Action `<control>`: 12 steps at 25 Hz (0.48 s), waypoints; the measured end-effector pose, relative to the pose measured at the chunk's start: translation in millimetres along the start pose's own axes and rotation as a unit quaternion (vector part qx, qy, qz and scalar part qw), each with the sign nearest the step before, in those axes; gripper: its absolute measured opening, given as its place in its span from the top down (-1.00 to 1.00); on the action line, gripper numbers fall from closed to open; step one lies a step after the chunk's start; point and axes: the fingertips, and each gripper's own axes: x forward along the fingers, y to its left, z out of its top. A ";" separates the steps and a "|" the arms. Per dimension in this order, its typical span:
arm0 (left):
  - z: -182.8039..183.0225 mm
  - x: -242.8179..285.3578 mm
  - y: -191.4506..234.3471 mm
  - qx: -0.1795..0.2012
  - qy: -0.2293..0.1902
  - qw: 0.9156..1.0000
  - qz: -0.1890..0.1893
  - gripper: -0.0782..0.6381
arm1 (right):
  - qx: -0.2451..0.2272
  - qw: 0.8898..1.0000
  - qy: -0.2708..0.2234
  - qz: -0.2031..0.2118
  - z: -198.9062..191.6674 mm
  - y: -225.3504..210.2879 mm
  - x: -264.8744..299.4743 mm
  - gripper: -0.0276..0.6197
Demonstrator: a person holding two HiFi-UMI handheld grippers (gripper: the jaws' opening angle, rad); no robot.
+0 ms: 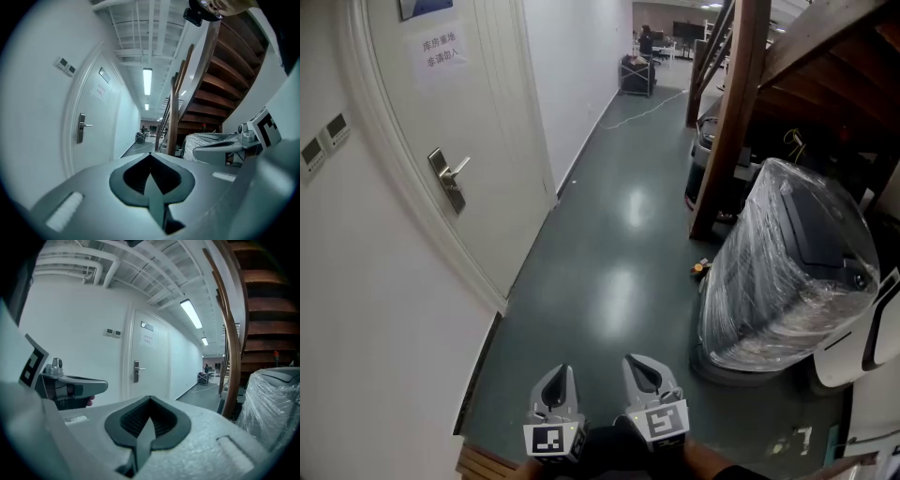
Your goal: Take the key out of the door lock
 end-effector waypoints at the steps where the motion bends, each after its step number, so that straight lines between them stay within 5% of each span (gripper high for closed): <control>1: 0.6 0.5 0.0 0.001 -0.001 1.000 0.000 0.73 | 0.002 1.000 0.000 0.002 0.0 -0.1 0.5 0.95; 12: -0.3 12.7 -13.1 0.016 -0.007 1.000 -0.016 0.73 | 0.020 1.000 -0.002 0.004 0.4 -14.5 -1.4 0.94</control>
